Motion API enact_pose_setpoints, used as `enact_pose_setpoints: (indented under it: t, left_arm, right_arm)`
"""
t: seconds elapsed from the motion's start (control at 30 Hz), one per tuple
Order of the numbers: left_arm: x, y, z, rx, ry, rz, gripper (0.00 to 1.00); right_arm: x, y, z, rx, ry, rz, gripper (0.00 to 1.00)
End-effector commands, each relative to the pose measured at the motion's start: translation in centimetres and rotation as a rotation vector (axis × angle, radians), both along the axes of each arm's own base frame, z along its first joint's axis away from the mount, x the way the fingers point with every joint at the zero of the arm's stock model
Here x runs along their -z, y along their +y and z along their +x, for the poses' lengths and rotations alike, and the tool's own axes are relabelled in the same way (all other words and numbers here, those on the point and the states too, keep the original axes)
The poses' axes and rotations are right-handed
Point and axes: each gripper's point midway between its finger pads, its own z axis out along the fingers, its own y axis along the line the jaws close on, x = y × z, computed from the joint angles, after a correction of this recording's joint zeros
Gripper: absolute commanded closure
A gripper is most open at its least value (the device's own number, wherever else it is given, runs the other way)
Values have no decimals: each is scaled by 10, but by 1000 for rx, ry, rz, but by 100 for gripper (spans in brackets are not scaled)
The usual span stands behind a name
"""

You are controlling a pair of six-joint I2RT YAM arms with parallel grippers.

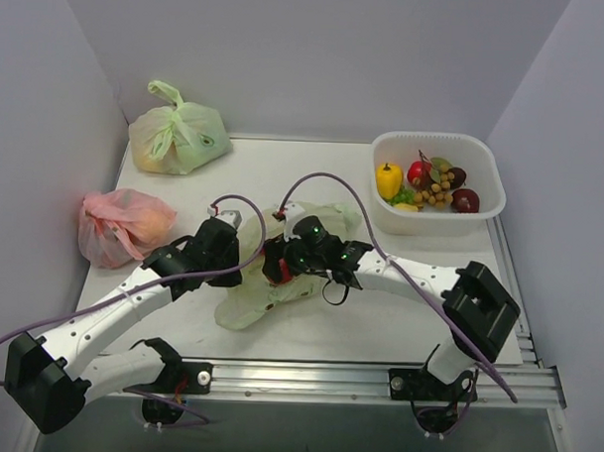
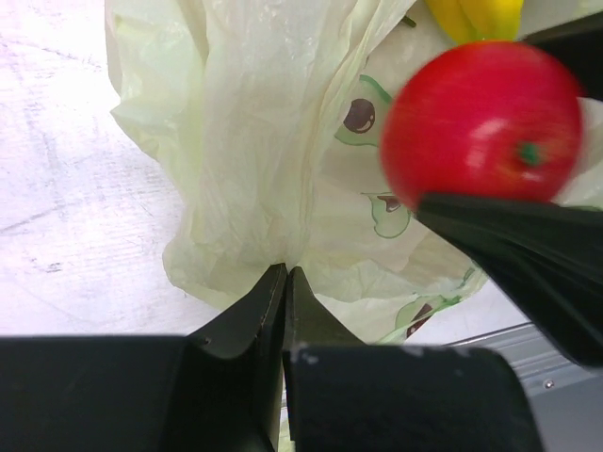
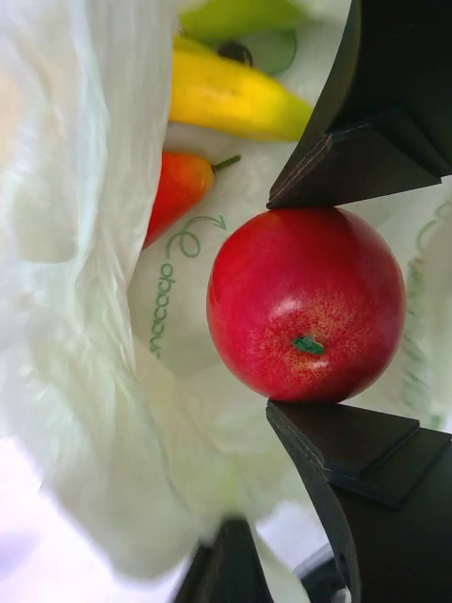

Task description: Untie the knot of the plastic bag and take out the fruit

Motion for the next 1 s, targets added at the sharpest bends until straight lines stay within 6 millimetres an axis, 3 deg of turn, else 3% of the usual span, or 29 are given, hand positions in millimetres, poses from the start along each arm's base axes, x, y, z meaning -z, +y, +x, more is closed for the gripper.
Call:
enact_pose_setpoints:
  t: [0.0, 0.17, 0.3, 0.4, 0.43, 0.53, 0.57, 0.63, 0.7, 0.77, 0.8, 0.87, 0.9, 0.97]
  left_arm:
    - [-18, 1, 14, -9, -55, 12, 100]
    - [-17, -3, 15, -6, -50, 1, 100]
    - [-17, -4, 14, -5, -50, -13, 100]
    - [-17, -5, 11, 3, -44, -20, 100]
    - [-18, -5, 12, 2, -48, -22, 100]
    - [-16, -4, 10, -2, -52, -26, 100]
    - [-18, -4, 9, -3, -56, -33, 100]
    - [-18, -5, 10, -4, -64, -46, 100]
    - [-20, -7, 11, 0, -75, -60, 100]
    - [-19, -8, 10, 6, -76, -69, 100]
    - [-20, -9, 11, 9, -80, -73, 100]
    - [-18, -10, 9, 16, -78, -80, 100]
    - [-18, -11, 10, 19, -82, -85, 100]
    - [-17, -12, 9, 24, -84, -90, 100]
  right_arm:
    - [-49, -15, 2, 11, -95, 36, 75]
    - [-109, -25, 2, 22, -202, 117, 76]
    - [-166, -40, 17, 60, -318, 164, 76]
    - [-199, -72, 41, 161, -385, 164, 76]
    - [-222, -89, 55, 214, -430, 171, 76]
    - [-243, -131, 81, 359, -493, 113, 74]
    - [-246, -159, 99, 457, -500, 100, 73]
    - [-246, -189, 117, 556, -484, 90, 71]
    - [-245, -236, 139, 717, -471, 75, 70]
    - [-236, -264, 154, 825, -436, 71, 68]
    - [-232, -297, 163, 923, -425, 53, 67]
    - [-219, -327, 175, 1031, -387, 44, 66]
    - [-216, -352, 180, 1102, -384, 31, 65]
    - [-200, -380, 189, 1189, -353, -9, 64]
